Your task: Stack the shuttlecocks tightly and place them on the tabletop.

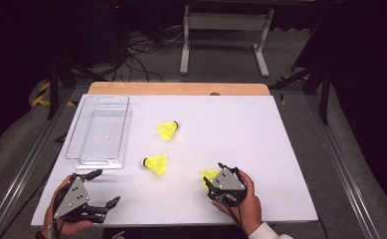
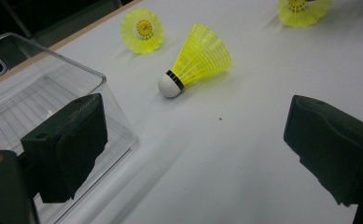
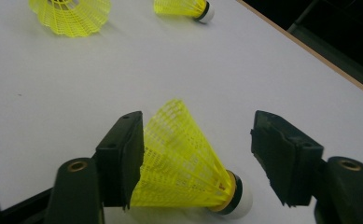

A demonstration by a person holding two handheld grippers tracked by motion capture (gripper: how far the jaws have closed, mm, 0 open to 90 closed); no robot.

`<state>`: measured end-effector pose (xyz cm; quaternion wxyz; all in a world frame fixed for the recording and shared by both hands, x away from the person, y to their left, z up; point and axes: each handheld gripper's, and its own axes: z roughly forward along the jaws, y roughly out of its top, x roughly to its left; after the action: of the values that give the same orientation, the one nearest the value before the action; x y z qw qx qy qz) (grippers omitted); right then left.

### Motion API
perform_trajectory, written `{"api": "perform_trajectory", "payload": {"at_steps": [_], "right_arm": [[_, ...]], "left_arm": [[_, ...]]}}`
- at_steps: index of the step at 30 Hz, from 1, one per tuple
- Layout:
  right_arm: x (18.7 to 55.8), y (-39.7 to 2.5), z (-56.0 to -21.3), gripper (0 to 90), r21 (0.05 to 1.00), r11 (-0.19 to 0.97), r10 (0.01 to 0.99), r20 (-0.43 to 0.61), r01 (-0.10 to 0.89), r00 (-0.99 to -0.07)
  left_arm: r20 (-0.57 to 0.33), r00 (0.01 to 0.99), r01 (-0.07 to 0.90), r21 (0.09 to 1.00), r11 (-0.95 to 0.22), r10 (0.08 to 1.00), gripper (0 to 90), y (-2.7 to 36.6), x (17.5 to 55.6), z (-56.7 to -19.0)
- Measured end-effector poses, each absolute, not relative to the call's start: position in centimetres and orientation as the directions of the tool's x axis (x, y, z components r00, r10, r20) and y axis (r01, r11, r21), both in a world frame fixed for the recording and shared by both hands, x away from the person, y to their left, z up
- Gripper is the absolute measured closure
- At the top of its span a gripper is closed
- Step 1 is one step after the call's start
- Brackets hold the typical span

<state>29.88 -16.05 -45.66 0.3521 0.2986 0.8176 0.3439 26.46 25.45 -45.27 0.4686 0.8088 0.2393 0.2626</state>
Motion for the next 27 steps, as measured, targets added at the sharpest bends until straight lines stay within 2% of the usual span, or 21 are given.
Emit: {"api": "perform_trajectory", "payload": {"at_steps": [4,6,7,10,12,19,27], "right_arm": [[29.9,-16.3,-45.5,53.2,0.771,0.585,0.735,-0.375,0.250,-0.565],[29.9,-16.5,-45.5,65.8,0.775,0.579,0.740,-0.371,0.252,-0.560],[29.9,-16.5,-45.5,65.8,0.775,0.579,0.740,-0.371,0.252,-0.560],[29.8,-16.8,-45.1,81.9,0.776,0.579,0.744,-0.379,0.248,-0.551],[29.7,-16.9,-44.9,87.3,0.772,0.588,0.745,-0.401,0.242,-0.532],[30.1,-18.0,-44.2,90.0,0.784,0.570,0.759,-0.386,0.247,-0.524],[31.1,-18.2,-43.0,90.0,0.826,0.514,0.768,-0.321,0.232,-0.554]], "left_arm": [[0.195,0.755,0.147,0.880,-0.451,0.627,7.2,25.4,26.6,-45.3],[0.195,0.756,0.146,0.880,-0.451,0.625,7.2,25.3,26.6,-45.3],[0.194,0.757,0.145,0.881,-0.449,0.624,7.2,25.3,26.5,-45.3],[0.195,0.757,0.144,0.881,-0.451,0.624,7.3,25.3,26.5,-45.3],[0.193,0.757,0.146,0.881,-0.449,0.624,7.3,25.3,26.5,-45.3],[0.193,0.758,0.146,0.881,-0.450,0.623,7.3,25.3,26.5,-45.3],[0.190,0.759,0.151,0.879,-0.452,0.623,7.3,25.2,26.6,-45.3]]}}
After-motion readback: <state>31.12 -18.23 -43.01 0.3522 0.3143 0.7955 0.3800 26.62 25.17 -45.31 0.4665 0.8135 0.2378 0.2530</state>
